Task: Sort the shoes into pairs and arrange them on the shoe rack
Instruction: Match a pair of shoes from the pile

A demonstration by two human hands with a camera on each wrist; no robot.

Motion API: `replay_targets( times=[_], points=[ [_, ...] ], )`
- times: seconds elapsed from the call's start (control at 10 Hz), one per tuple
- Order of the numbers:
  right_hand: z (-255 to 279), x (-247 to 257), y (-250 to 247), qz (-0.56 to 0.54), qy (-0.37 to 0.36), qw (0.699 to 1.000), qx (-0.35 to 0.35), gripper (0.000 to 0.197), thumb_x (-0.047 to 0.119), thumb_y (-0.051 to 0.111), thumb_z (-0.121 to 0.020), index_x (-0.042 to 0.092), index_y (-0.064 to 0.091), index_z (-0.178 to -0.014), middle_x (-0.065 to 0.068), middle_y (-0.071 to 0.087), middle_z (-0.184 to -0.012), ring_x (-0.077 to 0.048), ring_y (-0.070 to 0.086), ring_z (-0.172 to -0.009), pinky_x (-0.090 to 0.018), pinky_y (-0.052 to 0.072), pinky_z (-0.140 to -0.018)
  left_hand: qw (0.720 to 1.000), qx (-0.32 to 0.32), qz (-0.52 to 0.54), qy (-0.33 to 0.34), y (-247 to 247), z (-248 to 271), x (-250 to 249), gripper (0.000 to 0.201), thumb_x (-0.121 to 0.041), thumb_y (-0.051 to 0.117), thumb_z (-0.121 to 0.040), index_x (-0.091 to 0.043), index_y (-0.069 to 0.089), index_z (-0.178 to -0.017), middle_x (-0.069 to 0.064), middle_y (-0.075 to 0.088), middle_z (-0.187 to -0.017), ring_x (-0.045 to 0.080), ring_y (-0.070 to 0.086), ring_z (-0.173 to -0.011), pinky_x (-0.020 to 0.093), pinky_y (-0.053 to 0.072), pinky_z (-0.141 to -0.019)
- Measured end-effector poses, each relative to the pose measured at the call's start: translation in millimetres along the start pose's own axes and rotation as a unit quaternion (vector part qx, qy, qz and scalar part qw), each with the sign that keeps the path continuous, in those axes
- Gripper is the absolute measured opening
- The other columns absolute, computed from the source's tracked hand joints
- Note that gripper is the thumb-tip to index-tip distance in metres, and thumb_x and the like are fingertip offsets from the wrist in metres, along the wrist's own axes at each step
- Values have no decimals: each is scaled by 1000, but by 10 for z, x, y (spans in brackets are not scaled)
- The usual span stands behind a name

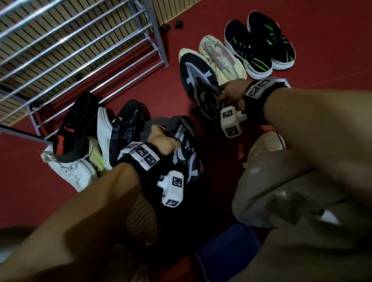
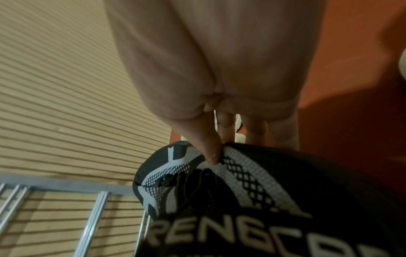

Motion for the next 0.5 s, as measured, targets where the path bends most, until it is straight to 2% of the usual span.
replay_targets(
  times=[0.1,0.2,0.3,0.4,0.5],
  points=[
    [18,-5,-17,107,-81,991,5,43,19,53,-98,18,48,-140,-9,53,-135,-32,55,-117,-32,46,-84,995,0,92,25,-182,-127,7,69,-12,73,-27,0,55,-92,17,64,-90,24,63,-73,34,55,-58],
    [56,6,-23,17,-32,999,25,36,17,61,-91,17,57,-126,-11,56,-135,-28,62,-109,-33,52,-81,983,6,180,15,-268,-54,-49,57,2,71,-43,0,50,-97,22,56,-80,25,56,-47,32,51,-44],
    [41,-45,0,-59,6,997,45,43,12,62,-88,12,56,-130,-12,59,-132,-22,61,-93,-31,54,-71,977,-14,213,11,-365,-24,-93,40,9,67,-73,-6,45,-103,15,57,-85,24,58,-60,29,52,-41],
    [123,-12,-11,-107,0,993,54,49,9,63,-87,13,53,-135,-13,60,-130,-24,60,-95,-34,54,-79,959,-25,281,12,-418,-80,-110,44,7,62,-80,-7,47,-118,16,62,-91,26,62,-61,34,54,-44],
    [107,-33,-94,-130,-11,989,62,48,8,64,-85,15,55,-132,-14,62,-127,-24,61,-96,-37,54,-83,944,-51,324,22,-414,-138,-197,38,0,65,-80,-7,53,-116,18,68,-93,26,68,-61,39,57,-52]
  ],
)
Point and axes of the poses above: each hand's wrist, its own z-axis away from the middle knuckle, its own y-axis out of the palm, x = y × z, the point moved 2 cm from there along -z, towards the middle knuckle
